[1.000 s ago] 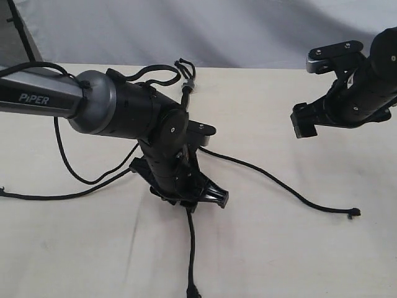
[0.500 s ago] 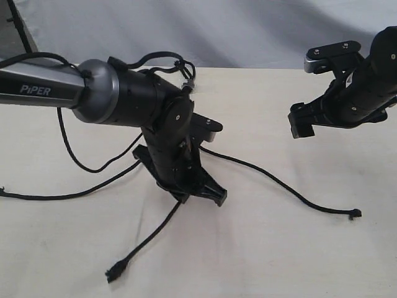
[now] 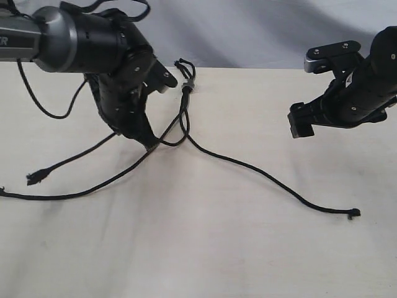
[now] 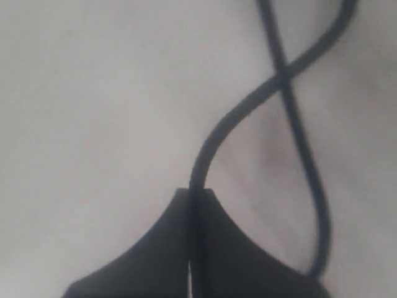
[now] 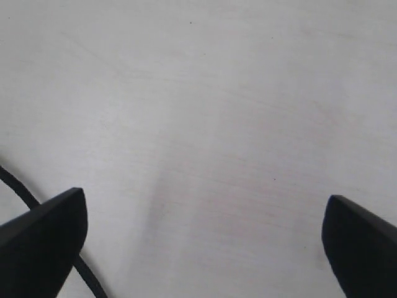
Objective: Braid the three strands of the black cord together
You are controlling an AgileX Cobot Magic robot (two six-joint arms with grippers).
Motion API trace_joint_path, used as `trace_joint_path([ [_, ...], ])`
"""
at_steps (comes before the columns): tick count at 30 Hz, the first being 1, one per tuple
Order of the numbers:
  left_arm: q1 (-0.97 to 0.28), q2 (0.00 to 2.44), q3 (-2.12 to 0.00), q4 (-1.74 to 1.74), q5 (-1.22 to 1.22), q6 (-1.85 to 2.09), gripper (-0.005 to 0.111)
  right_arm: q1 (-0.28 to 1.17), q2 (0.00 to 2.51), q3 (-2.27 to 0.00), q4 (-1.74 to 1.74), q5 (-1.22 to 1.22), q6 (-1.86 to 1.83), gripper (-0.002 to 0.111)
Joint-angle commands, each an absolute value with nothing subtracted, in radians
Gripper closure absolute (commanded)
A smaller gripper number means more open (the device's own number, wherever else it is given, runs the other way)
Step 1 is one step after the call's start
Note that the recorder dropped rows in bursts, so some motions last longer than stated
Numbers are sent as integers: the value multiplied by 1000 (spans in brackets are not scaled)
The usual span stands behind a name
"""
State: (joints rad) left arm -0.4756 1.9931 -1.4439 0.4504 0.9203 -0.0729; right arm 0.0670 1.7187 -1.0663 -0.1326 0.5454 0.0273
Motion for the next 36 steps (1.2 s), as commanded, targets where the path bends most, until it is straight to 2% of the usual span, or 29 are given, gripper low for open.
trace_joint_path([
  [1, -387, 1989, -1388, 460, 754, -42, 107, 61, 1712, -1069, -132, 529, 19, 13],
  [10, -351, 1989, -1246, 430, 651, -42, 107, 61, 1712, -1069, -132, 521, 19, 13],
  [17, -362, 1989, -1196, 164, 687, 64, 107, 61, 1712, -1069, -132, 520, 19, 13],
  [22, -438, 1989, -1182, -124, 801, 231, 107, 61, 1712, -1069, -132, 520, 21, 13],
  [27, -594, 1966, -1197, -405, 924, 530, 107, 61, 1712, -1069, -132, 520, 21, 13],
  [30, -662, 1928, -1237, -344, 943, 526, 107, 61, 1712, -1069, -132, 522, 21, 13],
  [36, -612, 1847, -1257, -79, 917, 270, 107, 61, 1712, -1069, -132, 524, 21, 13],
])
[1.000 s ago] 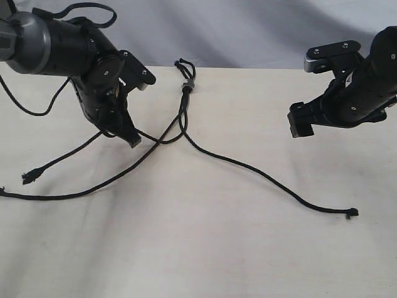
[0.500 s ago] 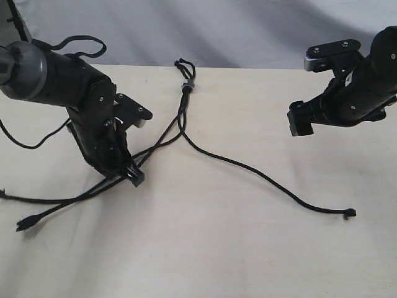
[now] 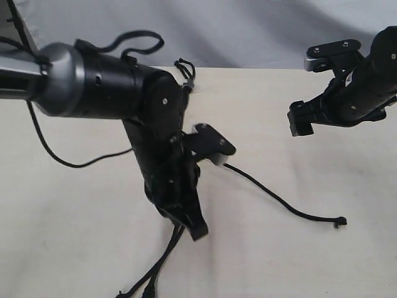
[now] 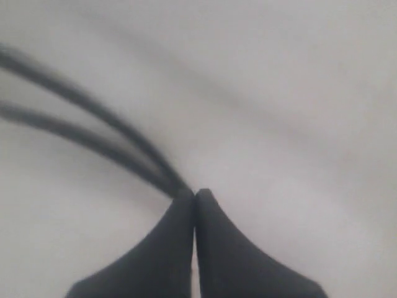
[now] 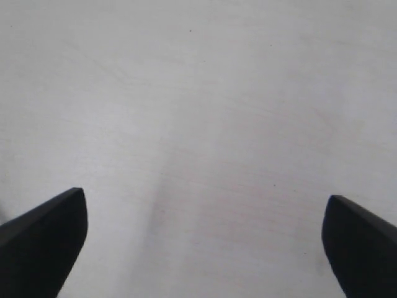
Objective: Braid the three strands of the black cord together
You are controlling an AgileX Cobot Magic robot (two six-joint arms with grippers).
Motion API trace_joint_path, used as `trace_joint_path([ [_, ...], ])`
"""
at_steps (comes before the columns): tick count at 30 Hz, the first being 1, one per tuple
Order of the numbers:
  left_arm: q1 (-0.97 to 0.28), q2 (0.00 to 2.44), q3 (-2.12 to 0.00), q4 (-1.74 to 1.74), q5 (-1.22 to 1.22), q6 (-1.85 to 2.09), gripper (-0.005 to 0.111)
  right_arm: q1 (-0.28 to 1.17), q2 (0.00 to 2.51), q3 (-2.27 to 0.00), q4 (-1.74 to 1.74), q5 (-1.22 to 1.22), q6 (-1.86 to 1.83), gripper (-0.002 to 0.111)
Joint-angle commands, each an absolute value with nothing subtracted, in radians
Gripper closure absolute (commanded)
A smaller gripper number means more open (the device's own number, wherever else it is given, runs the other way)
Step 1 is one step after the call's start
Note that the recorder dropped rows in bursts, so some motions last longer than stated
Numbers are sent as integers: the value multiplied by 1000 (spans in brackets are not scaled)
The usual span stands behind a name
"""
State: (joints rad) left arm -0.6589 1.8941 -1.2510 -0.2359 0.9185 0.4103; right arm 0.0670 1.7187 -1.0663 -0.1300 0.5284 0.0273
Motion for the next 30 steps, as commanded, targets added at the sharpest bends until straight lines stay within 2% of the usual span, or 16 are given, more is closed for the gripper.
trace_joint_path([
  [1, -592, 1845, -1257, -61, 922, 258, 107, 61, 1712, -1069, -132, 524, 21, 13],
  [8, -455, 1845, -1229, -95, 865, 221, 107, 61, 1712, -1069, -132, 524, 21, 13],
  [19, -454, 1845, -1147, -322, 740, 232, 105, 61, 1721, -1069, -107, 506, 21, 13],
  [22, -464, 1849, -1147, -395, 724, 279, 93, 61, 1729, -1069, -105, 499, 21, 13],
  [27, -520, 1889, -1147, -452, 653, 346, 67, 61, 1740, -1069, -105, 499, 21, 13],
  [30, -539, 1922, -1147, -455, 587, 346, 65, 61, 1740, -1069, -105, 499, 21, 13],
])
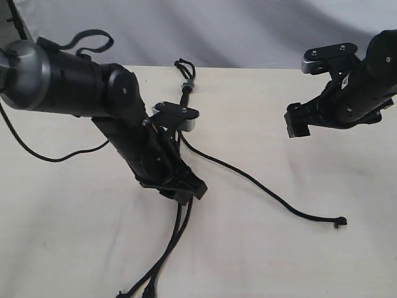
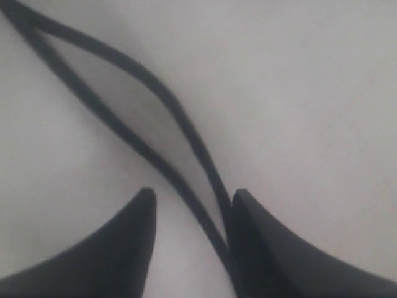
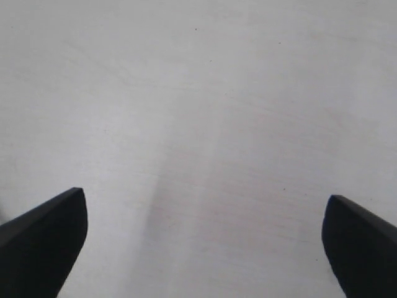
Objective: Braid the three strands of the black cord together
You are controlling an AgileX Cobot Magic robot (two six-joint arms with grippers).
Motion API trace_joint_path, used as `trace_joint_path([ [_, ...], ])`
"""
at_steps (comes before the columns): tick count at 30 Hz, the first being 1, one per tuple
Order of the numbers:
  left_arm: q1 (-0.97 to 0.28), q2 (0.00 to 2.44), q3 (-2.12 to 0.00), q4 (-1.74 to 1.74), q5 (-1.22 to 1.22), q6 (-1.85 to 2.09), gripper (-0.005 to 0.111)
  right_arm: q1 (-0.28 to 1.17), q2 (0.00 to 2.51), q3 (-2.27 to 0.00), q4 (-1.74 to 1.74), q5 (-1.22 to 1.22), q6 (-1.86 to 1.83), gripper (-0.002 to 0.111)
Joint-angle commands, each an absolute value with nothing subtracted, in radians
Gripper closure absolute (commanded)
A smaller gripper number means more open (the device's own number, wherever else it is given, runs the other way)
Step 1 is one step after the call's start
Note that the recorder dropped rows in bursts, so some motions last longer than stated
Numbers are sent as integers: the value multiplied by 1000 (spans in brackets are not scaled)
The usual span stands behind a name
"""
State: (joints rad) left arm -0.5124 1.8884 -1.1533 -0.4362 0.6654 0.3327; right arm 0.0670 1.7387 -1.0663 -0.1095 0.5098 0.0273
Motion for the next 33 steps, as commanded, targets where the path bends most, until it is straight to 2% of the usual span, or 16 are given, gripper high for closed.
trace_joint_path([
  [1, -550, 1937, -1147, -453, 573, 348, 65, 61, 1740, -1069, -105, 499, 21, 13],
  [7, -551, 1990, -1147, -399, 573, 323, 66, 61, 1740, -1069, -105, 499, 18, 13],
  [9, -551, 1985, -1147, -359, 573, 286, 77, 61, 1740, -1069, -105, 499, 18, 13],
  [13, -551, 1984, -1147, -332, 579, 286, 106, 61, 1740, -1069, -105, 499, 18, 13],
  [18, -544, 1966, -1147, -304, 581, 284, 107, 61, 1740, -1069, -105, 499, 18, 13],
  [26, -320, 1842, -1147, -193, 653, 288, 107, 61, 1740, -1069, -101, 502, 11, 13],
  [33, -233, 1851, -1147, -128, 683, 312, 107, 63, 1740, -1069, -77, 502, 11, 13],
])
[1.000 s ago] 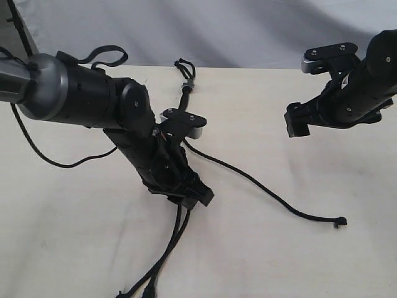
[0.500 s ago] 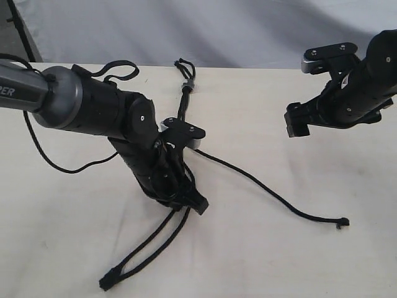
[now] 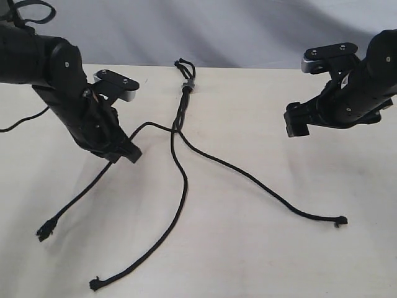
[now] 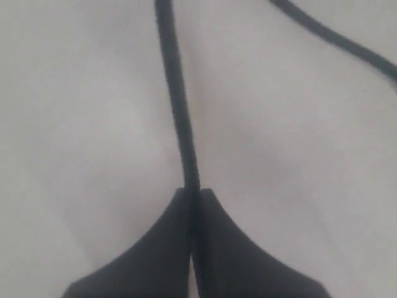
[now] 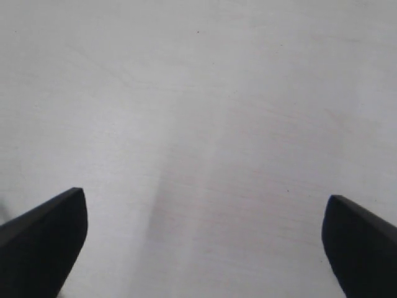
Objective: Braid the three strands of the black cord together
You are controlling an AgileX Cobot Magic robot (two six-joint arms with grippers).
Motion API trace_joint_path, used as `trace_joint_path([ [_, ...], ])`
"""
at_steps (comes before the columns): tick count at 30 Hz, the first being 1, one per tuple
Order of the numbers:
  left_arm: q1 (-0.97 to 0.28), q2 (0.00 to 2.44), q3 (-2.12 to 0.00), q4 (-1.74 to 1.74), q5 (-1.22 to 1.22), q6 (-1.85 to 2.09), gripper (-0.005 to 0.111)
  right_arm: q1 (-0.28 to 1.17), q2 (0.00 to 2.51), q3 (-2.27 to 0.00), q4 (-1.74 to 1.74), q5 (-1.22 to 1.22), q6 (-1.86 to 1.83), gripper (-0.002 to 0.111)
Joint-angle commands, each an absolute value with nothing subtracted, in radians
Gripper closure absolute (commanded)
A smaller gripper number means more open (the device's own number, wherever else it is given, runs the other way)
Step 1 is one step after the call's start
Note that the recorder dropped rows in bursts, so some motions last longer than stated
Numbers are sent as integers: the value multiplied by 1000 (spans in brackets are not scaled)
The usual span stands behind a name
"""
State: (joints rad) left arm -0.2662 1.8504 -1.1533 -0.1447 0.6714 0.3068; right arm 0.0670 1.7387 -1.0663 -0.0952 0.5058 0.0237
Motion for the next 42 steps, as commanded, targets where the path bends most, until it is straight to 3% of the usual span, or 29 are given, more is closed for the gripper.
trace_joint_path([
  [1, -231, 1860, -1147, -128, 683, 312, 107, 63, 1740, -1069, -67, 502, 11, 13],
  [10, -231, 1930, -1147, -128, 698, 303, 104, 143, 1740, -1069, 0, 506, -104, 13],
  [12, -231, 1932, -1147, -145, 700, 303, 94, 185, 1740, -1069, 0, 506, -106, 13],
  [17, -231, 1932, -1147, -147, 705, 303, 56, 303, 1740, -1069, 0, 495, -114, 13],
  [20, -231, 1926, -1147, -133, 705, 303, 47, 387, 1740, -1073, 0, 495, -121, 13],
  [25, -231, 1860, -1147, -110, 677, 306, 54, 537, 1740, -1095, 0, 504, -121, 13],
  [28, -213, 1780, -1147, -104, 650, 306, 68, 608, 1740, -1095, 0, 490, -121, 13],
  [33, -124, 1627, -1144, -116, 626, 274, 107, 672, 1752, -1098, 0, 490, -104, 13],
  [42, -47, 1380, -974, -134, 341, 273, 106, 690, 1894, -1189, 0, 506, -52, 13],
])
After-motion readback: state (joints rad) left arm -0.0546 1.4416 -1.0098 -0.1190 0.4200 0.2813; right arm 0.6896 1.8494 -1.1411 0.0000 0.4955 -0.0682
